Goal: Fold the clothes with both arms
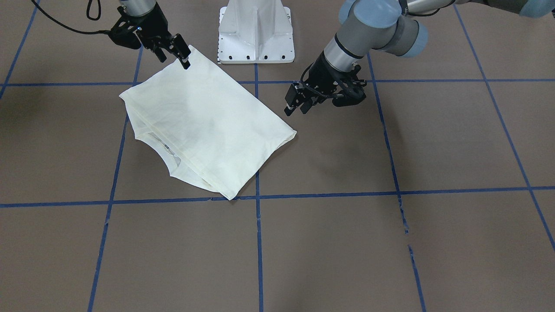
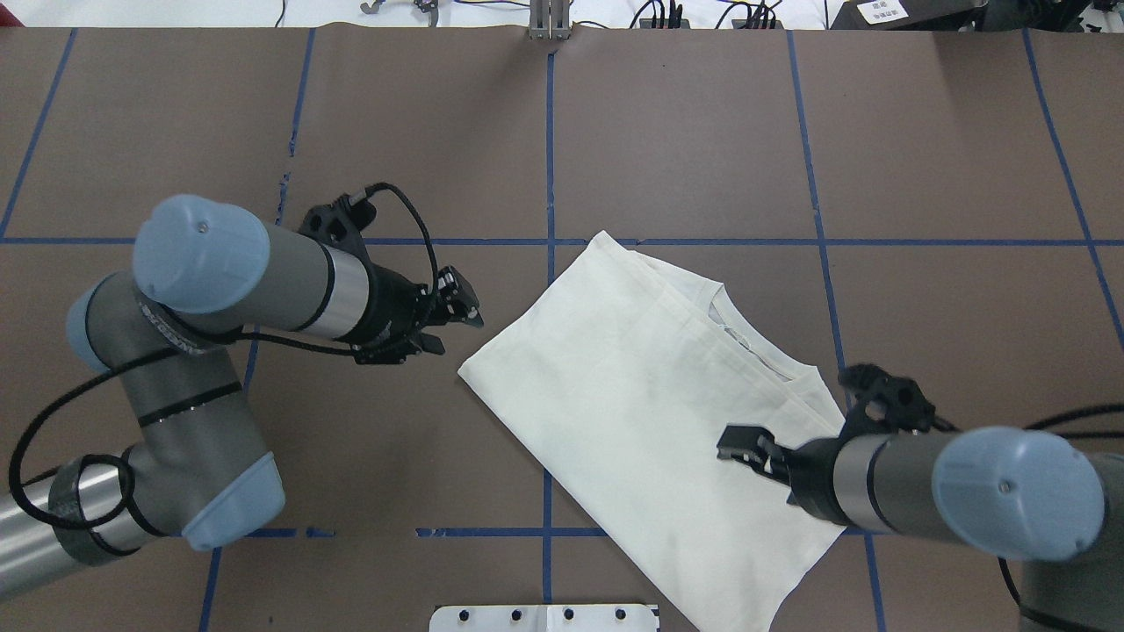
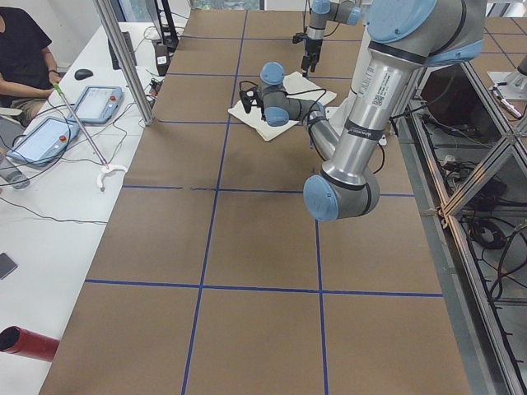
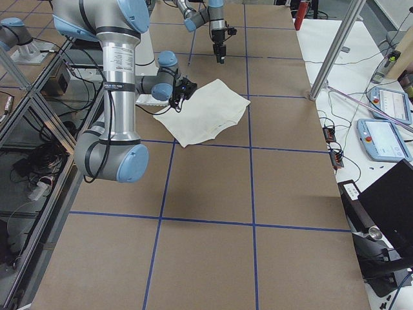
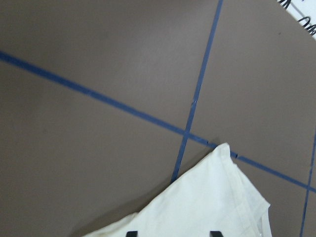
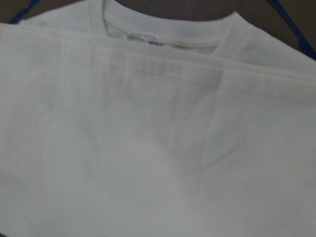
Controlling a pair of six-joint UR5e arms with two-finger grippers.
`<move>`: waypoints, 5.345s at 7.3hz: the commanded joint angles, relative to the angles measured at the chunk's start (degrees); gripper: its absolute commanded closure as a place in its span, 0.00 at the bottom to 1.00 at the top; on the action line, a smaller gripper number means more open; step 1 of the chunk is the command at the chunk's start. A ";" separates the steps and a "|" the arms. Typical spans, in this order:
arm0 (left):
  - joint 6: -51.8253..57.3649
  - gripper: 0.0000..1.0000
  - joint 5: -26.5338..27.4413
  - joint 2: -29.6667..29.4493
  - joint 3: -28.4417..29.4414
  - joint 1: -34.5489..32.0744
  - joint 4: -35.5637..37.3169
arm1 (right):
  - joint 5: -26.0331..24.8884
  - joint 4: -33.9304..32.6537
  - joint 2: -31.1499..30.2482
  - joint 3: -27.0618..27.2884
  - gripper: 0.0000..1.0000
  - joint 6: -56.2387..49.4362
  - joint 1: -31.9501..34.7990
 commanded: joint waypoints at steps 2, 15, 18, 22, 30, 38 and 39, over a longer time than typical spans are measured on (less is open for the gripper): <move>-5.03 0.38 0.17 -0.22 2.84 5.58 1.51 | 6.46 0.07 13.12 -18.05 0.00 -17.05 19.48; -1.60 1.00 9.92 -4.88 13.40 4.27 1.51 | 7.45 0.52 14.45 -22.84 0.00 -20.97 21.02; 7.44 1.00 10.01 -4.44 13.75 0.15 2.21 | 7.45 0.52 14.89 -22.92 0.00 -20.79 21.02; 14.98 1.00 9.75 -6.53 17.86 -9.58 0.46 | 8.15 0.69 15.85 -22.40 0.00 -20.88 20.15; 19.93 0.51 9.49 -20.75 40.72 -17.62 -21.79 | 7.54 3.86 22.09 -22.82 0.00 -7.12 12.07; 17.56 0.49 4.65 -14.28 32.91 -17.45 -20.81 | 1.21 3.59 25.17 -28.11 0.19 6.72 0.28; 17.56 0.48 4.74 -14.28 33.00 -17.36 -20.81 | 1.21 3.59 24.39 -28.20 0.21 6.63 0.11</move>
